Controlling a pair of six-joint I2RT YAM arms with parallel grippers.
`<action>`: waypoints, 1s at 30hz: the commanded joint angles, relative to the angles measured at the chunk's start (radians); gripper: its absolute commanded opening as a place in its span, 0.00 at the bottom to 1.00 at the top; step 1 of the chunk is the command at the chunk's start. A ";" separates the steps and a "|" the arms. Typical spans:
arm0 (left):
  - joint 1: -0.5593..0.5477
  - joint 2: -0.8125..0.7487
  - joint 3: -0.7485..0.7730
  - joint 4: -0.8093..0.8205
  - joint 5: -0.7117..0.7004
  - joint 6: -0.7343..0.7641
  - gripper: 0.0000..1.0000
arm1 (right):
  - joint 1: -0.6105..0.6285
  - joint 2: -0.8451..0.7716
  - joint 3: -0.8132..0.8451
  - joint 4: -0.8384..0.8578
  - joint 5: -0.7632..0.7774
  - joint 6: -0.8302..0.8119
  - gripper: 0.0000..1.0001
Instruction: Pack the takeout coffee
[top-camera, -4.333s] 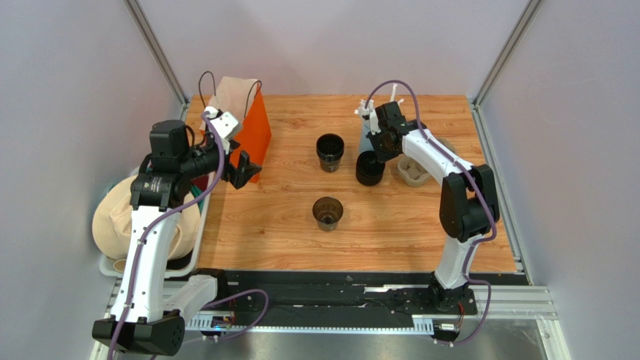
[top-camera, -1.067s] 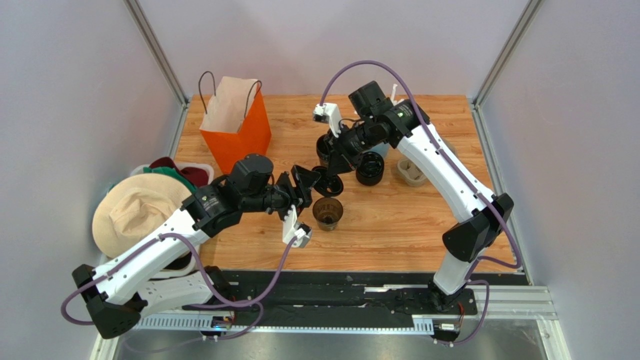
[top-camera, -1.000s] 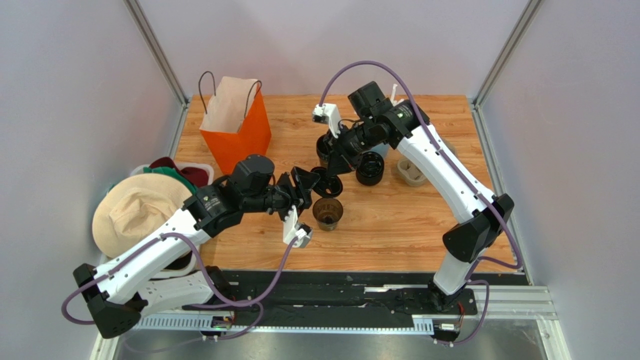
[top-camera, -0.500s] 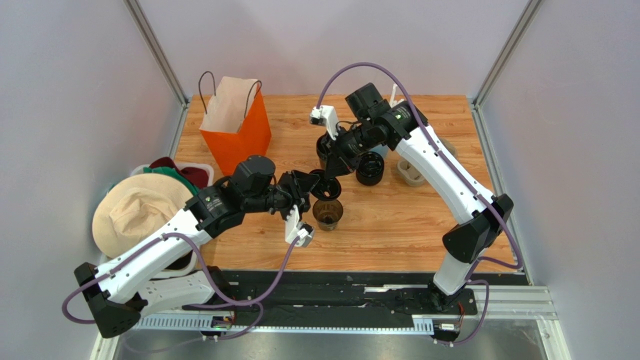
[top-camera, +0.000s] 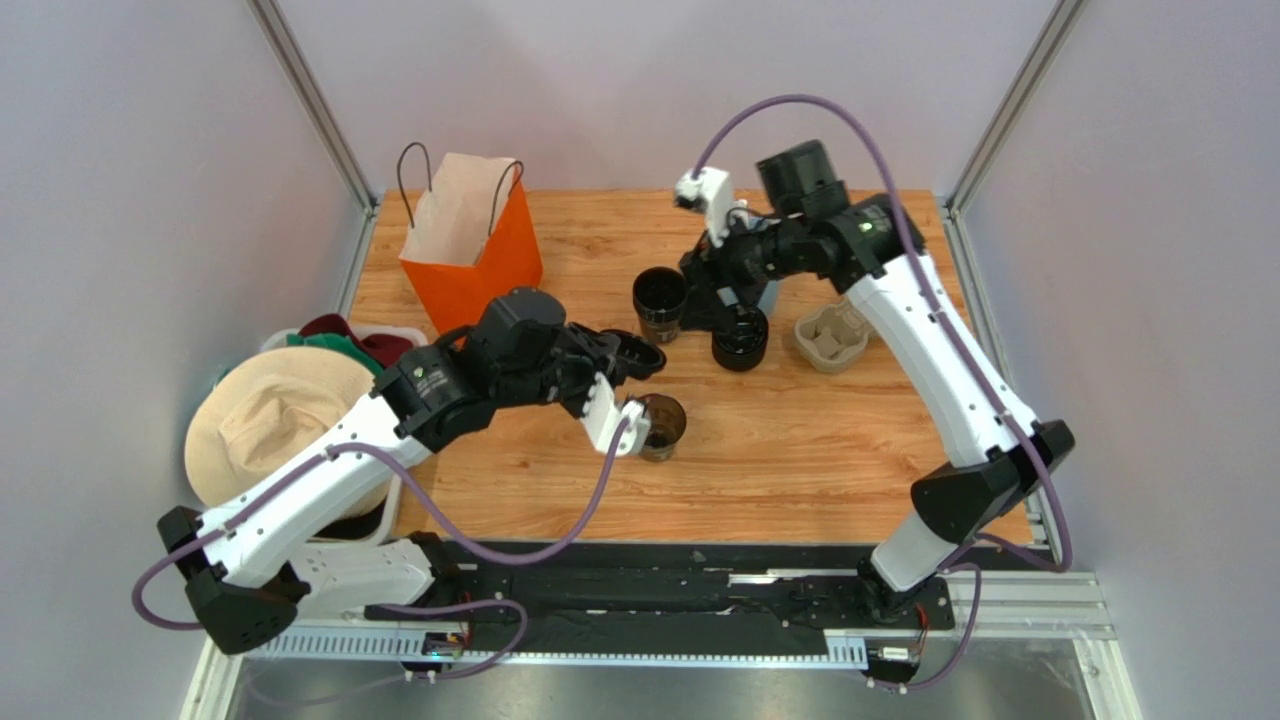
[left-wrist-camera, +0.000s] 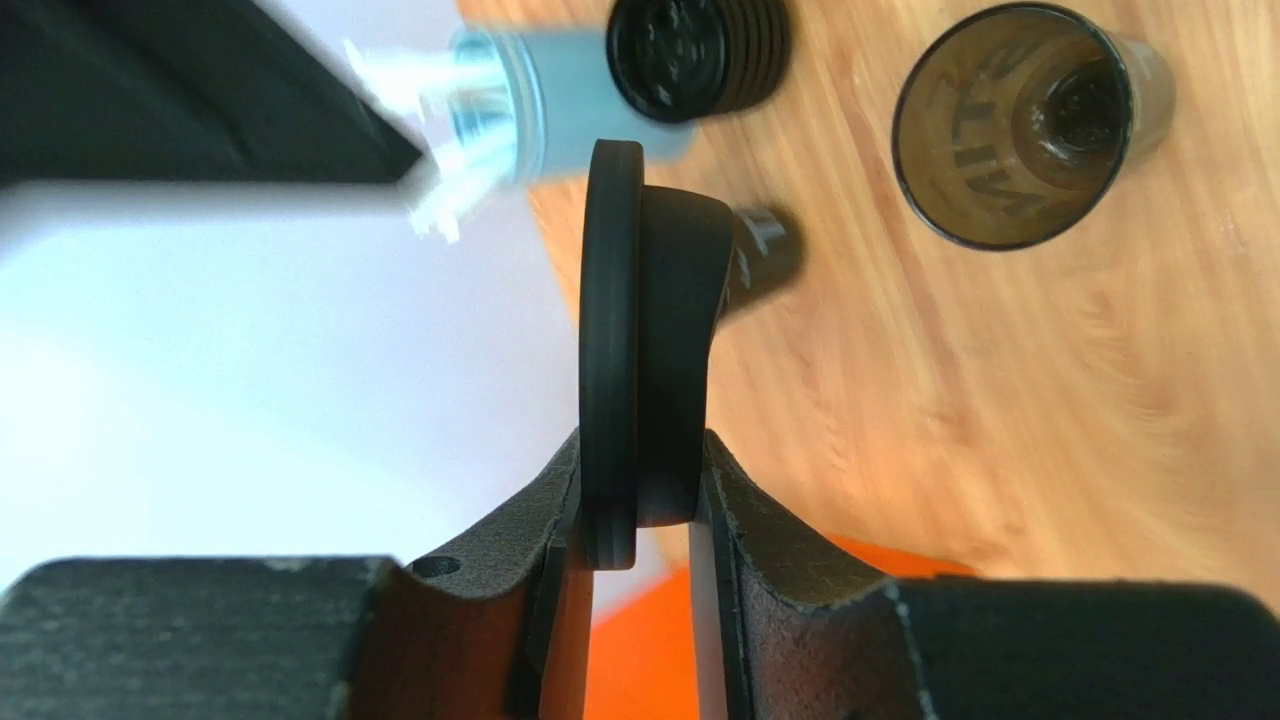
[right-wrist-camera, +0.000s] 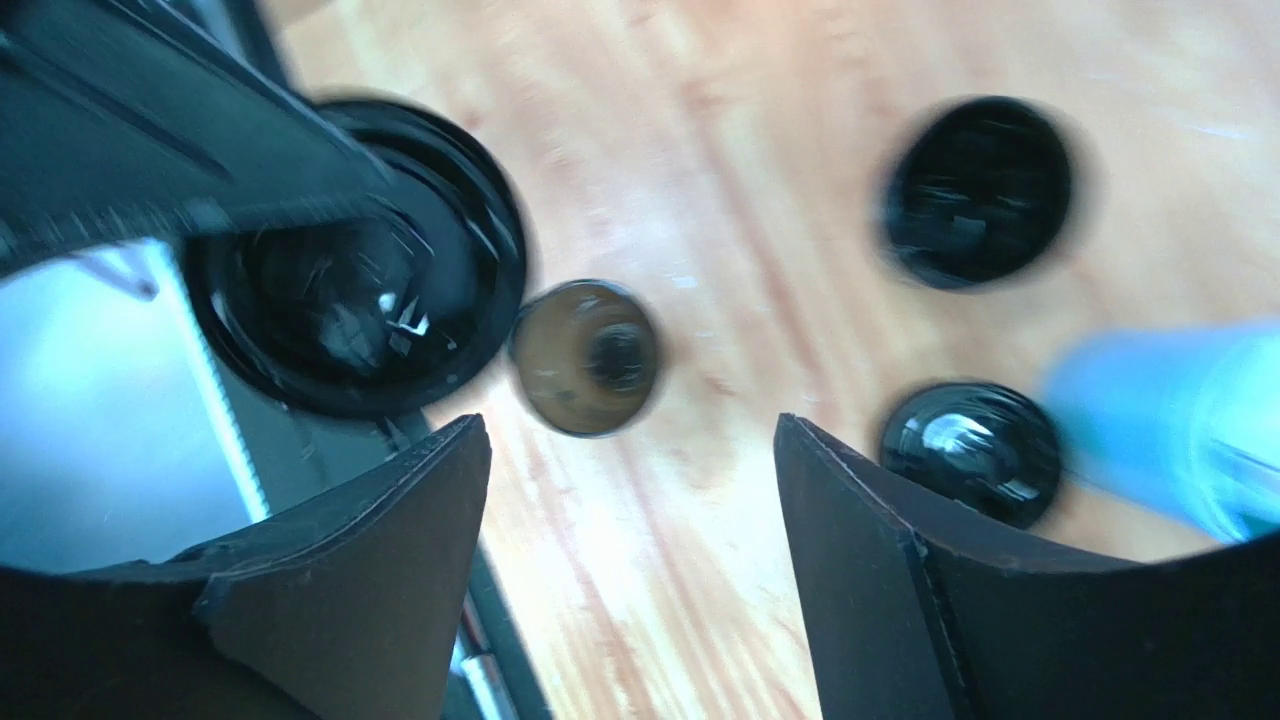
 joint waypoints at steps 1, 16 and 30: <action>0.009 0.099 0.199 -0.230 -0.155 -0.378 0.00 | -0.111 -0.104 0.013 0.085 0.026 -0.012 0.75; 0.222 0.133 0.147 -0.163 0.338 -1.045 0.00 | -0.085 -0.503 -0.625 0.604 0.112 -0.032 0.76; 0.319 0.298 0.273 -0.035 0.710 -1.492 0.00 | 0.174 -0.428 -0.581 0.624 0.408 -0.097 0.54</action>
